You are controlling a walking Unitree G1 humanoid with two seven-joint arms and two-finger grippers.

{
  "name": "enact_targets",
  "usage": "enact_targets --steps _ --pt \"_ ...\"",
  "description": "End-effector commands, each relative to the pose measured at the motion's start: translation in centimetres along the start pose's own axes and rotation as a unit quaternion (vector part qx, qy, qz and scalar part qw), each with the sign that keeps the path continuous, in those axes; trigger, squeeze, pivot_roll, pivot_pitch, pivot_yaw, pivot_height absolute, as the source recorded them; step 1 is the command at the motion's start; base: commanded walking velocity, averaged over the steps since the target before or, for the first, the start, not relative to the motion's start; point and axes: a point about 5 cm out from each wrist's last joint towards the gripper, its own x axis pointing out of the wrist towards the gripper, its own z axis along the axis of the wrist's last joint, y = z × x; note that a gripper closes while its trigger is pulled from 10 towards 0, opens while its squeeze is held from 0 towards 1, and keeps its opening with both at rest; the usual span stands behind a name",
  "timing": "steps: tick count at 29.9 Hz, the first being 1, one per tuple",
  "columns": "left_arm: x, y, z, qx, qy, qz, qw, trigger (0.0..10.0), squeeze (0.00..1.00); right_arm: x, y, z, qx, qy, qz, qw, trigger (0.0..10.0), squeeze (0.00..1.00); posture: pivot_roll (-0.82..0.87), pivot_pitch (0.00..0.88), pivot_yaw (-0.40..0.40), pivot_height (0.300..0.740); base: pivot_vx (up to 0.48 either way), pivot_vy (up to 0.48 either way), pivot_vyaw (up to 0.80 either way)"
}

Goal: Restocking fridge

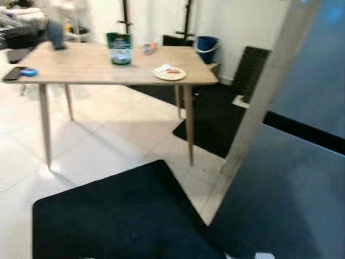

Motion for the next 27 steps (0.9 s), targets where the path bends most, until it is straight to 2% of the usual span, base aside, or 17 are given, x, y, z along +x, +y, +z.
enact_targets --steps 1,7,19,23,27 --pt "0.2 -1.2 -0.8 0.001 0.015 -0.019 1.000 10.0 0.00 0.1 0.3 0.3 -0.004 -0.003 0.004 1.000 10.0 0.00 -0.05 0.033 -0.088 0.740 0.000 0.000 0.78" --pt "0.3 -1.7 -0.9 -0.002 0.017 -0.022 1.000 10.0 0.00 0.1 0.1 1.4 -0.020 -0.013 0.004 1.000 10.0 0.00 -0.06 0.019 -0.096 0.740 0.000 0.000 0.78" --pt "0.6 -3.1 -1.3 -0.004 0.020 -0.029 0.999 10.0 0.00 -0.2 -1.0 1.4 -0.044 -0.009 -0.014 0.999 10.0 0.00 -0.09 0.004 -0.108 0.740 0.000 0.000 0.78" --pt "0.8 -3.5 -0.8 -0.003 0.018 -0.031 0.999 10.0 0.00 -0.3 -1.7 1.7 -0.041 -0.011 -0.039 0.998 10.0 0.00 -0.08 0.000 -0.098 0.740 0.000 0.000 0.00" --pt "0.8 -3.0 -0.1 0.003 0.011 -0.031 0.999 10.0 0.00 -0.5 -2.2 1.8 -0.025 -0.016 -0.062 0.998 10.0 0.00 -0.07 0.000 -0.085 0.740 0.000 0.000 0.00"
